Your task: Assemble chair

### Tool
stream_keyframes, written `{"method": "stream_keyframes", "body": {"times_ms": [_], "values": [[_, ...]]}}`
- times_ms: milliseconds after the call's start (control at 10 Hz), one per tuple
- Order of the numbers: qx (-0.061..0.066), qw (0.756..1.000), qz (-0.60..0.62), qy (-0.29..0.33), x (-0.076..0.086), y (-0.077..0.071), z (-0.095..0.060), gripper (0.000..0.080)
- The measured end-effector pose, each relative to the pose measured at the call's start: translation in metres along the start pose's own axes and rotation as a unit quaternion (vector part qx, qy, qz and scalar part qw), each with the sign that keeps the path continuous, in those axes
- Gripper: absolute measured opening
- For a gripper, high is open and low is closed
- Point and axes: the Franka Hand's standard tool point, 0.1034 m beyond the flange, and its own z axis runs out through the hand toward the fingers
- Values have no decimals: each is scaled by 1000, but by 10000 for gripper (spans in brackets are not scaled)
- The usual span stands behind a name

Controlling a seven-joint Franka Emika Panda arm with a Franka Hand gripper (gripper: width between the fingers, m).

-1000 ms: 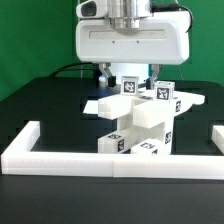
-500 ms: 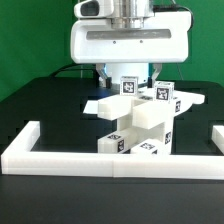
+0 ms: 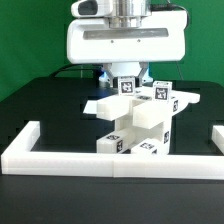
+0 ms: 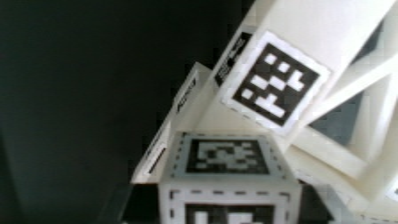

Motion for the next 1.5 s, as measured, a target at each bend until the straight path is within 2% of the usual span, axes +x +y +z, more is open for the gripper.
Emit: {"method": "stream_keyframes", "body": {"times_ms": [300,700,1100,1400,1500], "values": [[0,996,84,0,0,0,0,285],[1,970,244,-1,-1,0,1,285],[7,913,407,-1,-1,1,1,287],[16,858,513,-4,-1,0,1,287],[20,832,554,-6,0,-1,1,287]]}}
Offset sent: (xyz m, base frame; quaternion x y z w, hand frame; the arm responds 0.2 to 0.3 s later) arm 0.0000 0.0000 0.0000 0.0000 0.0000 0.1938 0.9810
